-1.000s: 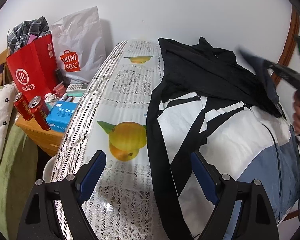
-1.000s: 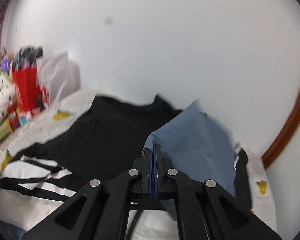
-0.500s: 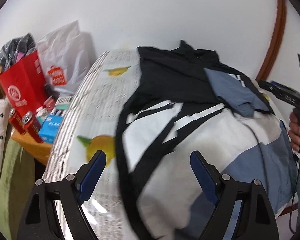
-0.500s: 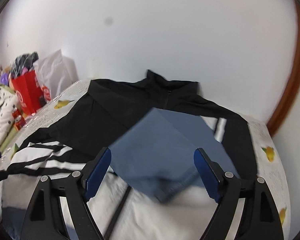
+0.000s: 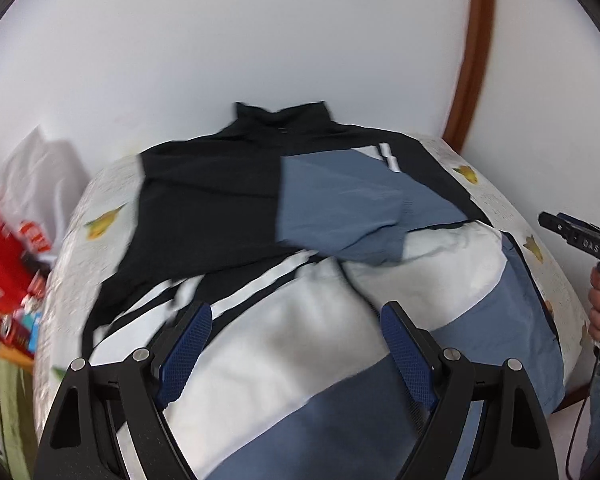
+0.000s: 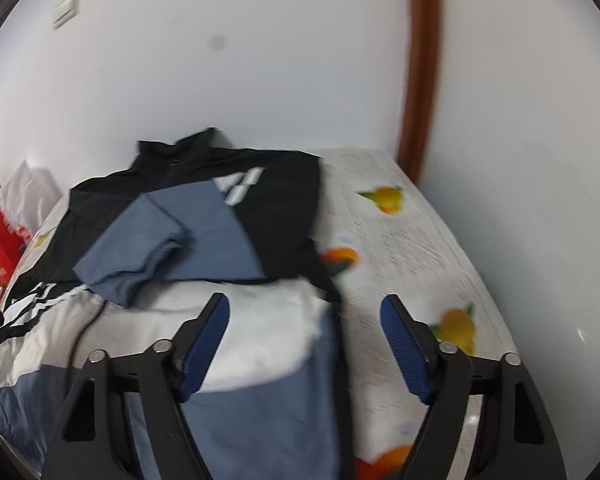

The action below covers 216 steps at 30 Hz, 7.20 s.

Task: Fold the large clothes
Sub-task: 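Grasp the blue-grey sleeve cuff with the left gripper and straighten it across the back, then grasp the jacket hem edge with the right gripper while the left gripper grasps it too, then lift the hem with both grippers and fold it over the jacket body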

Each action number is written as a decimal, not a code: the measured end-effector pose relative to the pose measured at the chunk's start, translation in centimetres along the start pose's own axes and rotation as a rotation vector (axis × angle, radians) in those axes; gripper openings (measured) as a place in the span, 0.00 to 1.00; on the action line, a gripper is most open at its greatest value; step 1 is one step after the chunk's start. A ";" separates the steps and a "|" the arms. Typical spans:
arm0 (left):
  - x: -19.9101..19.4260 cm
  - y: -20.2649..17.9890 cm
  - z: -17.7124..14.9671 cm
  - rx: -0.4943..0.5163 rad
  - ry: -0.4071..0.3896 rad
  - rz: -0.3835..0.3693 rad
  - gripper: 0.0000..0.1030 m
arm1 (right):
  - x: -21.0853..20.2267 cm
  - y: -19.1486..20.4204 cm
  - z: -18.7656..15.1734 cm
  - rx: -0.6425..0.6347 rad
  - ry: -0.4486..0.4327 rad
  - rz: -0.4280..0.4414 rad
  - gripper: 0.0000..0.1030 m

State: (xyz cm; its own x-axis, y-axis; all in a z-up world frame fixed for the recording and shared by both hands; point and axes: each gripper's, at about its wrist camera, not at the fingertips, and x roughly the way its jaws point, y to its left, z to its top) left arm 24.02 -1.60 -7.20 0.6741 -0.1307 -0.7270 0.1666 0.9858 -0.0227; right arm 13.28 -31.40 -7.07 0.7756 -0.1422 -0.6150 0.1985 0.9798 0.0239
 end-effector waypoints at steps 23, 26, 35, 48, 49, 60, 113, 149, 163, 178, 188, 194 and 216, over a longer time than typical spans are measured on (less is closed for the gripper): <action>16.4 -11.6 4.1 0.168 0.145 0.057 0.35 | 4.6 -8.3 -1.9 -0.045 0.007 -0.070 0.60; 15.8 -10.7 4.5 0.144 0.128 0.042 0.17 | 5.2 -7.4 -2.0 -0.060 0.016 -0.055 0.60; 9.6 -3.2 7.3 0.005 -0.039 0.074 0.11 | 5.4 -2.0 0.0 -0.128 0.008 0.001 0.60; 10.0 14.0 5.0 -0.346 0.033 0.116 0.15 | 8.8 5.7 3.5 -0.183 0.002 0.027 0.60; 10.7 14.6 4.5 -0.365 0.056 0.110 0.18 | 9.4 5.7 3.5 -0.177 0.007 0.026 0.60; 10.1 15.3 2.6 -0.361 0.075 0.181 0.25 | 15.7 4.5 3.0 -0.112 0.165 -0.076 0.60; -3.8 14.0 -16.7 -0.316 0.090 0.013 0.62 | -3.0 0.3 -15.2 0.055 0.141 -0.121 0.68; -17.8 10.0 -13.8 -0.233 -0.193 -0.014 0.07 | -16.4 -2.6 -10.5 0.017 -0.175 0.145 0.04; -13.5 12.9 -4.4 -0.258 -0.274 0.050 0.08 | -12.1 -1.7 -0.4 0.047 -0.254 0.132 0.04; -0.4 16.8 -0.6 -0.305 -0.115 0.067 0.09 | 1.5 0.3 4.7 0.048 -0.138 0.102 0.05; 4.7 17.3 -1.1 -0.308 -0.011 0.080 0.14 | 9.9 0.1 3.1 0.052 -0.003 0.032 0.07; 4.4 16.9 -1.1 -0.296 0.030 0.054 0.42 | 10.8 -0.2 2.3 0.044 0.077 0.035 0.19; 0.5 19.7 -9.1 -0.342 0.069 0.067 0.59 | 6.0 -4.5 -4.4 0.010 0.165 0.049 0.48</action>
State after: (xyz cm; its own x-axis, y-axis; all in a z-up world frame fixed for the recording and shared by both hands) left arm 21.14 18.70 -14.27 0.6229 -0.0689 -0.7792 -0.1350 0.9717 -0.1938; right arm 14.44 -36.10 -14.34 0.6754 -0.0681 -0.7343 0.1694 0.9834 0.0646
